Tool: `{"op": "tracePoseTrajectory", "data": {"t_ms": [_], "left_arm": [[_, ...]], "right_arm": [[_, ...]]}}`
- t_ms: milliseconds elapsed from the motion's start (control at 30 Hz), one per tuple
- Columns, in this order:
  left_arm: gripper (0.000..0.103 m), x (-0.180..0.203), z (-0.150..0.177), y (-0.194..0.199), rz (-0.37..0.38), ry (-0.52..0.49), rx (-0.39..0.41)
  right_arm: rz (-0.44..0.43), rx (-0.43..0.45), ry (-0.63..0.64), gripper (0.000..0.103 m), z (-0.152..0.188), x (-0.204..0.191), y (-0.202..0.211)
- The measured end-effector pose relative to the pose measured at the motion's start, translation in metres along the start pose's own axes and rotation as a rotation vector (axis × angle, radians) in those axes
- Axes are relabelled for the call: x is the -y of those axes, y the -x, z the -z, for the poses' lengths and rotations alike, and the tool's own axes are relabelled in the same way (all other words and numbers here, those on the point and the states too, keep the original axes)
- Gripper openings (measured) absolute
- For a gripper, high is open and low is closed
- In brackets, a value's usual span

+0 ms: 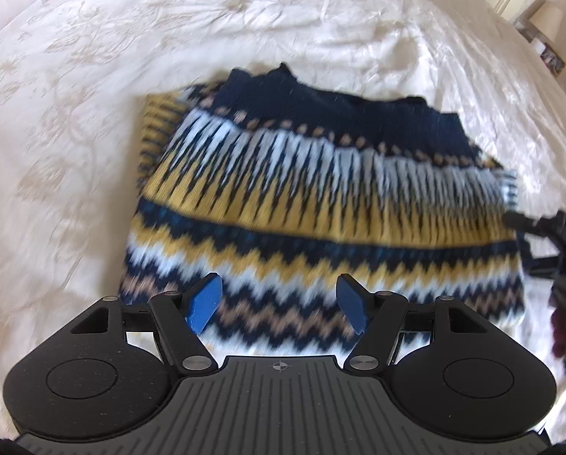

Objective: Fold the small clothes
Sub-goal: 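Grasp the sweater edge with the right gripper and fold it over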

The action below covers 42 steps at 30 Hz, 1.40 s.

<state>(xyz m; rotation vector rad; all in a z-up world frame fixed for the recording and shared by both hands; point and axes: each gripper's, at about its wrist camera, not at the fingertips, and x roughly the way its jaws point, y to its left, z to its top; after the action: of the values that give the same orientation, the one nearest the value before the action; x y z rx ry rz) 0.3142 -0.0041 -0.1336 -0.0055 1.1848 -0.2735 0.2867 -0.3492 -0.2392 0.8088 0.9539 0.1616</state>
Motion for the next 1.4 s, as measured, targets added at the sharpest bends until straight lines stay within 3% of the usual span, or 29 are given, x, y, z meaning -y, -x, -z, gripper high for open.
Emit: {"op": "tracePoseTrajectory", "data": {"t_ms": [300,567,867,1167,1267,1333,1400], "left_arm": [[0.065,0.031,-0.062,-0.062,-0.027,-0.062,0.016],[0.07,0.045,-0.076,-0.119,-0.09,-0.125,-0.077],[0.079,0.053,-0.072,-0.129,-0.111,-0.127,-0.065],[0.08,0.049,-0.076,-0.126,-0.082,-0.126,-0.08],[0.077,0.041,-0.076,-0.114,-0.053,-0.1,-0.072],[0.076,0.032,-0.068,-0.098,-0.028,-0.07,-0.057],[0.076,0.022,-0.057,-0.085,-0.013,-0.049,-0.043]], "right_arm": [[0.001,-0.007,0.01,0.103,0.001,0.004,-0.008],[-0.061,-0.006,-0.006,0.103,-0.002,0.016,-0.003],[-0.205,-0.007,-0.024,0.103,-0.019,0.027,-0.012],[-0.198,-0.017,-0.031,0.103,-0.028,0.016,-0.019],[-0.142,-0.031,-0.025,0.082,-0.029,0.01,-0.017],[-0.093,-0.046,-0.012,0.051,-0.029,0.005,-0.014],[-0.043,-0.05,0.014,0.038,-0.029,-0.002,-0.011]]}}
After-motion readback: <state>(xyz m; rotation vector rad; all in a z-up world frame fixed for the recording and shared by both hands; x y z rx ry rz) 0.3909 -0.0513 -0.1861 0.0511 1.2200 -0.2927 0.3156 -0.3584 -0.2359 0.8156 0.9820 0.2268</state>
